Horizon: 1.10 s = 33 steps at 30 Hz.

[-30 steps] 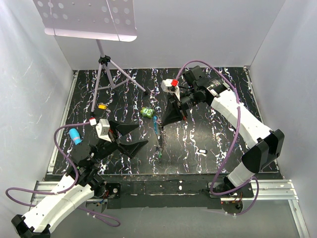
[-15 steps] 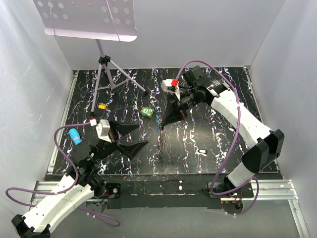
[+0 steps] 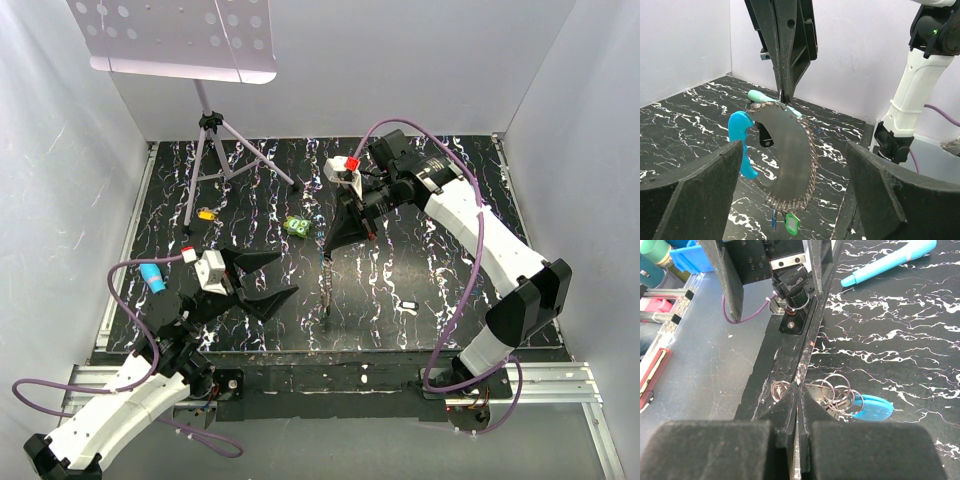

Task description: Put the keys on the keyring

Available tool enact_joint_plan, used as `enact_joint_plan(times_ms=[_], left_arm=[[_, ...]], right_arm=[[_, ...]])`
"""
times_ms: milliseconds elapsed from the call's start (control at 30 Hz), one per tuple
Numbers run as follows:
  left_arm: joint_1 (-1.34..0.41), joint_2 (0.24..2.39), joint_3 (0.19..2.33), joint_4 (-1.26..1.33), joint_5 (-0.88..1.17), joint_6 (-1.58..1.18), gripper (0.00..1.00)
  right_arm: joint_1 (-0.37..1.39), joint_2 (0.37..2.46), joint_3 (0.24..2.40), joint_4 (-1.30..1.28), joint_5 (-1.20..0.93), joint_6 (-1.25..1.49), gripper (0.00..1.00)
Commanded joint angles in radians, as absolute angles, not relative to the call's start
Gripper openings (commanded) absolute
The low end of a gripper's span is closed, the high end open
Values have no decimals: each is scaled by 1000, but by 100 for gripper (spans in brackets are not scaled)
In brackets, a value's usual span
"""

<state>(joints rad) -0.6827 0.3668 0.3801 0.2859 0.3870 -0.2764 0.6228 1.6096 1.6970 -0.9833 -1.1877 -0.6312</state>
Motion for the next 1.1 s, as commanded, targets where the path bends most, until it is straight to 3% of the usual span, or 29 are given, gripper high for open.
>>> enact_joint_plan(times_ms=[0, 267, 600, 1067], left_arm=[[-681, 391, 394, 319, 367, -222, 79], [-681, 563, 423, 480, 403, -212, 51], [-681, 672, 448, 577, 443, -210, 33], [-681, 744, 463, 638, 472, -235, 28]], right_arm=[[624, 1601, 1746, -948, -1250, -627, 1], [635, 1591, 1726, -928, -1252, -612, 1], [638, 1591, 1715, -917, -1255, -603, 1], [644, 1592, 1713, -908, -1255, -592, 1]])
